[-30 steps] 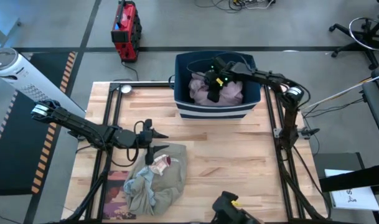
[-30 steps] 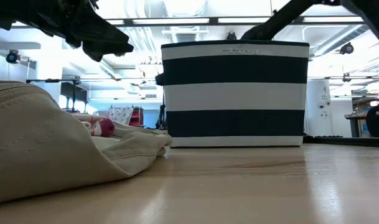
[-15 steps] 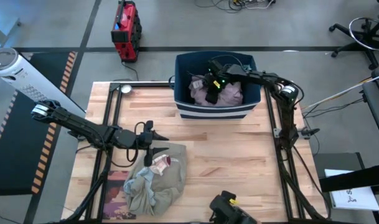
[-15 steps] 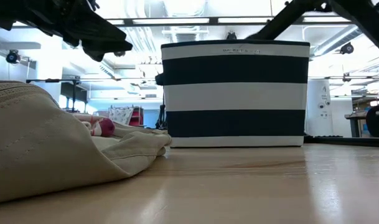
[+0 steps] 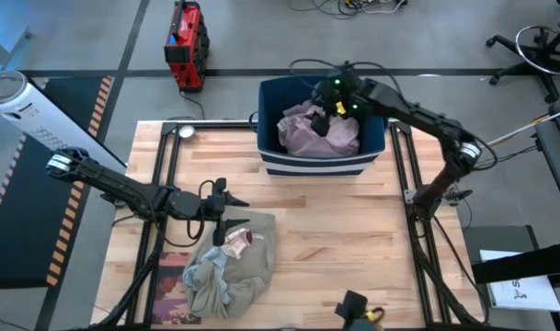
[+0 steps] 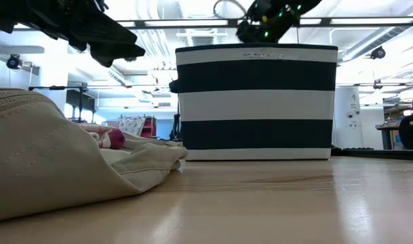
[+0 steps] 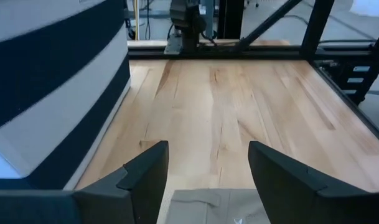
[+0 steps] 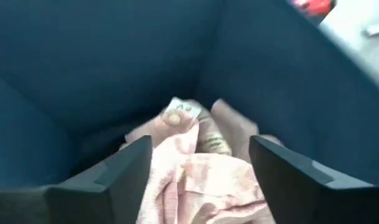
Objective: Sort clothes
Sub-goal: Put the pink polo shirt into the laundry bin, then put the white patterned sock into the laundry bin
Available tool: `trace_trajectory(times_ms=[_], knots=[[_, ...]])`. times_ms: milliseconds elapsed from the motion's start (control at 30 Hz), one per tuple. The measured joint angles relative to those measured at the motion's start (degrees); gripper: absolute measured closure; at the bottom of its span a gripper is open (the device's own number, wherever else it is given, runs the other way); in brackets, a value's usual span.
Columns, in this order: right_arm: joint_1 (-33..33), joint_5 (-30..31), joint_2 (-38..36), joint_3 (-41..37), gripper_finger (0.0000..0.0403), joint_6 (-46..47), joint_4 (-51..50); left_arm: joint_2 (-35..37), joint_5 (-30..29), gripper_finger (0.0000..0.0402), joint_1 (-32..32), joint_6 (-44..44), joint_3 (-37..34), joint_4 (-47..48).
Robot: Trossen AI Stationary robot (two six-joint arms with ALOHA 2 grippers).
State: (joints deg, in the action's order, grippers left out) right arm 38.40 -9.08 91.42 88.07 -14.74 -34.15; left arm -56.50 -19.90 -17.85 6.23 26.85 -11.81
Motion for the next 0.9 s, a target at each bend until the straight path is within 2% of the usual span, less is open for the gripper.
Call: trace_trajectory(times_ms=[100,200,267,333,533,667,767,900], knots=[[-0.1,0.1,-2.7,0.0,0.0106,0.5,0.2,1.3,2.0,0.0185,0.0,-0.8,0.0,0.1],[-0.6,0.0,-5.1,0.0,0.0087,-0.5,-0.2,3.1,9.6,0.0181,0.0,-1.2,0.3,1.7],[-1.8,-0.1,-6.9,-0.2,0.0083,-1.5,-0.3,3.8,15.6,0.0181,-0.5,-0.7,1.4,4.5],[-3.4,0.1,-8.8,-0.7,0.0086,-2.5,-0.3,3.9,19.1,0.0184,-1.5,0.9,3.1,8.7],[-10.2,0.2,-15.3,-5.6,0.0119,-3.0,0.6,0.8,19.8,0.0195,-5.7,10.7,7.8,23.7],[-15.2,0.2,-20.1,-11.2,0.014,-1.0,2.7,-2.5,20.9,0.0189,-8.1,17.2,9.6,29.2],[-19.3,2.8,-23.8,-16.2,0.0151,0.4,5.2,-5.0,20.7,0.018,-8.7,19.2,10.7,31.8],[-25.2,7.6,-28.1,-22.3,0.0162,2.3,8.7,-8.0,15.6,0.0167,-8.7,20.5,12.8,37.8]])
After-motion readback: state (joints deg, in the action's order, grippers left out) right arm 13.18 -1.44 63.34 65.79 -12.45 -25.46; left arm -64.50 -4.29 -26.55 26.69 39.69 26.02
